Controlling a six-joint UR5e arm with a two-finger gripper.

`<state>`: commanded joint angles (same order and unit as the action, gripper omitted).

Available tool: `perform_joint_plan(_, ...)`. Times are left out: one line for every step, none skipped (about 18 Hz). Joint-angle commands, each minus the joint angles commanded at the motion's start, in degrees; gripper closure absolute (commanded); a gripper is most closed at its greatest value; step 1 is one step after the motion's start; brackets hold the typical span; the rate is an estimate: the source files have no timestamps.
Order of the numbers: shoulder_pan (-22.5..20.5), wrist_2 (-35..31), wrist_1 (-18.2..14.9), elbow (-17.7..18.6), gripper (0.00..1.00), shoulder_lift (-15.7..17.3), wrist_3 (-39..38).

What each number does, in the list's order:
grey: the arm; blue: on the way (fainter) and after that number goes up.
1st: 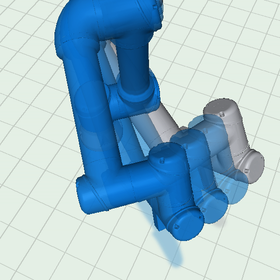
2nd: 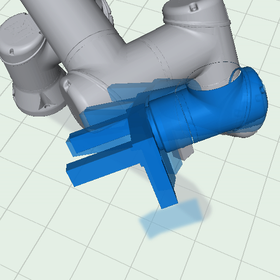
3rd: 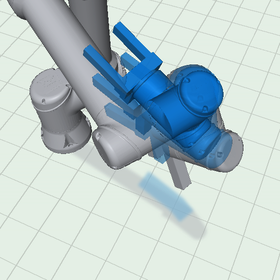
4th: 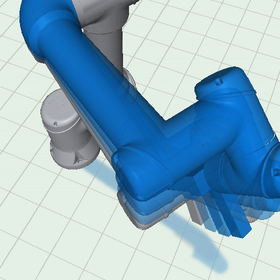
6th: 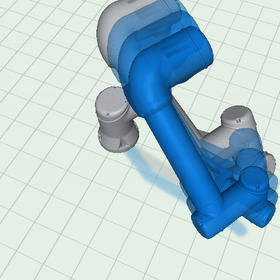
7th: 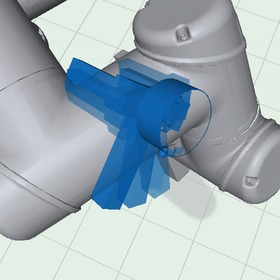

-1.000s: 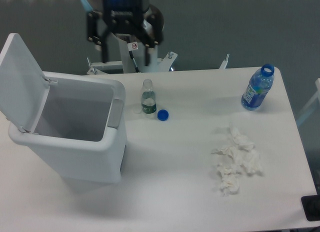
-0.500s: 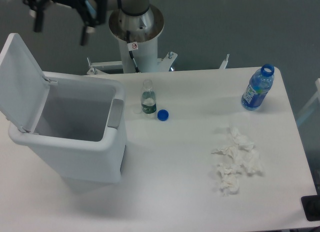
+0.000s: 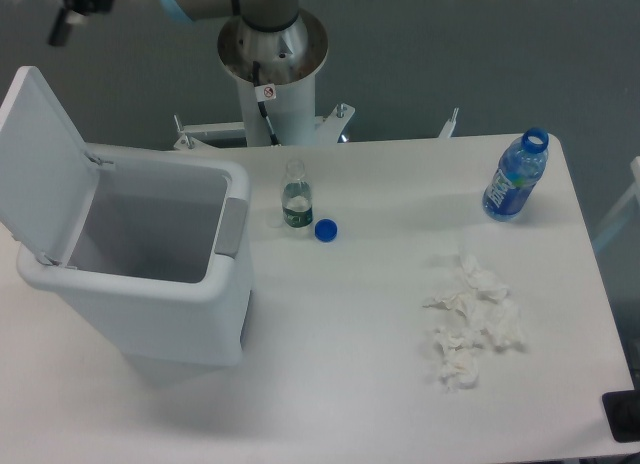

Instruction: Close the trash can

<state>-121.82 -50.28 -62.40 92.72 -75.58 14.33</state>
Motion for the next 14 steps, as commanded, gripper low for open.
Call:
perform_joint_plan(0.3,1.1,0.1,0.0,0.00,-0.3,0.2)
perform_joint_plan(0.7,2.3,0.1,0.0,0.00,-0.4,0.3)
perform_joint_plan(1.0,3.3,0.1,0.0,0.00,-0.6,0.3)
perform_joint_plan(1.5,3.9,0.1,0.0,0.00,-1.0,0.3)
perform_joint_plan(1.8,4.1,0.2,0.1,0.00,-1.3,0.4)
perform_joint_plan(2.2,4.1,0.3,0.0,0.00,-2.0,0.4)
perform_joint_plan(3.0,4.1,0.4,0.1,0.00,-2.7,0.6)
perform_joint_plan(3.8,4.1,0.7,0.0,0.00,-3.6,1.1)
perform_joint_plan(4.5,4.1,1.6,0.0,0.00,-4.3,1.1)
perform_joint_plan(5.0,4.1,2.5,0.0,0.00,-5.0,1.1)
perform_joint_plan(5.6,4.1,3.2,-0.1,0.00,-5.7,1.1)
perform_joint_plan(6.3,4.1,3.4,-0.3,0.00,-6.2,1.1)
perform_joint_plan(6.6,4.1,3.6,-0.3,0.00,-6.4,1.1)
perform_joint_plan(6.9,4.2,3.7,-0.4,0.00,-6.8,1.2)
